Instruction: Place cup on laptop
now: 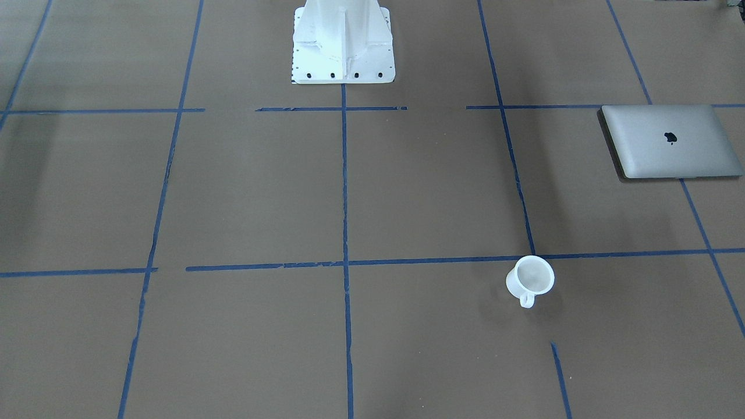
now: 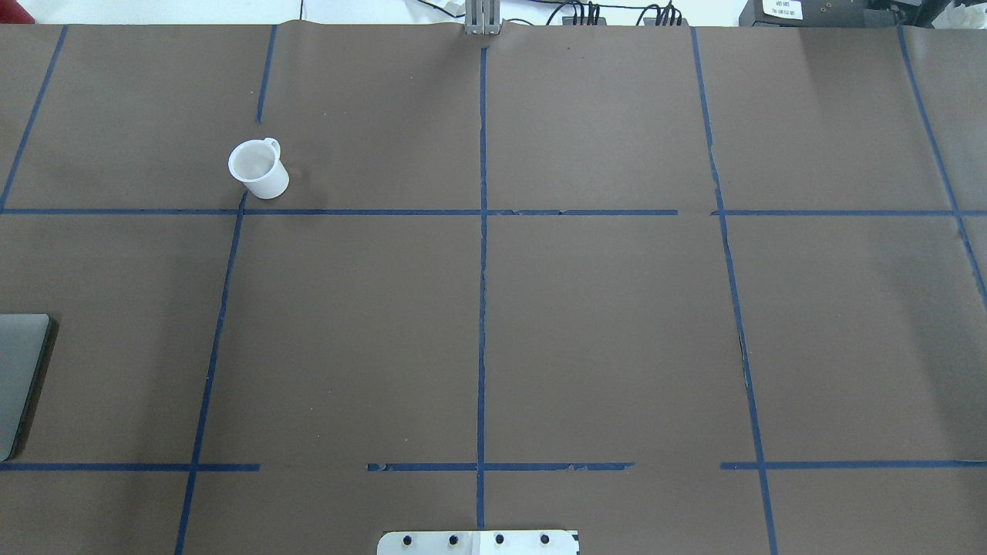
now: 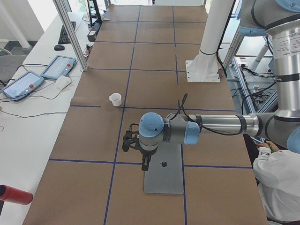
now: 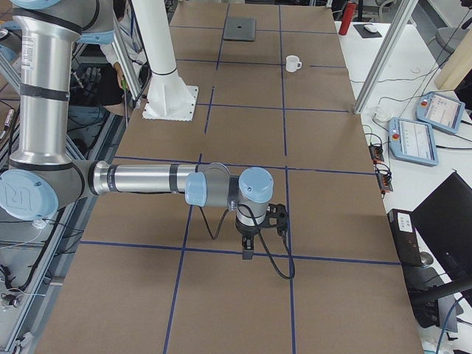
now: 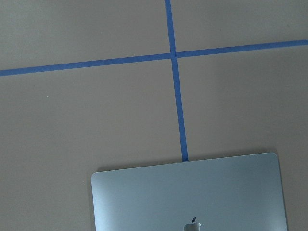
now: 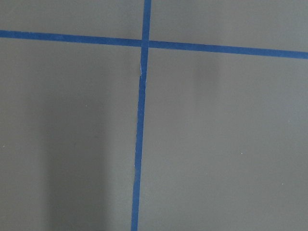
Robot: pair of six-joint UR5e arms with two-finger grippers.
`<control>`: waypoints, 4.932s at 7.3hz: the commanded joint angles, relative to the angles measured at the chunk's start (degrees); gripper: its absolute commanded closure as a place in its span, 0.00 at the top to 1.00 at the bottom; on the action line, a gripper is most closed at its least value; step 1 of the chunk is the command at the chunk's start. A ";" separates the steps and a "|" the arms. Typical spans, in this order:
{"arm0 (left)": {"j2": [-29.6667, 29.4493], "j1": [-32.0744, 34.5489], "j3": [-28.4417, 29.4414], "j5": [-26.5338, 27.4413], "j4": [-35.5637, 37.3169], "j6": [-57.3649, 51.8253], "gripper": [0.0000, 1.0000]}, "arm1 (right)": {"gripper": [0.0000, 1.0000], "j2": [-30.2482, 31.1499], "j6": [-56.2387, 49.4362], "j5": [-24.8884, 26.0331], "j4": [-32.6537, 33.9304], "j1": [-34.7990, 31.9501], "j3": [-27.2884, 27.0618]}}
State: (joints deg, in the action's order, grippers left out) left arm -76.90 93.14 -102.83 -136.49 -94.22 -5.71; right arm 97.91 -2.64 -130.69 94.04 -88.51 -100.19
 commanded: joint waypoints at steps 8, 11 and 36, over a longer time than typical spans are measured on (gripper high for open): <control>-8.65 -5.30 0.35 -4.31 -8.71 4.91 1.00 | 1.00 0.00 0.00 0.00 0.00 0.00 0.00; -27.10 -17.15 9.45 -3.00 -8.17 12.37 1.00 | 1.00 0.00 0.00 0.00 0.00 0.00 0.00; -30.30 -15.55 13.22 2.02 8.88 11.98 0.00 | 1.00 0.00 0.00 0.00 0.00 0.00 0.00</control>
State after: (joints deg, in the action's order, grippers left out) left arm -114.29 75.48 -84.53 -134.79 -87.10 11.87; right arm 97.91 -2.64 -130.69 94.04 -88.51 -100.19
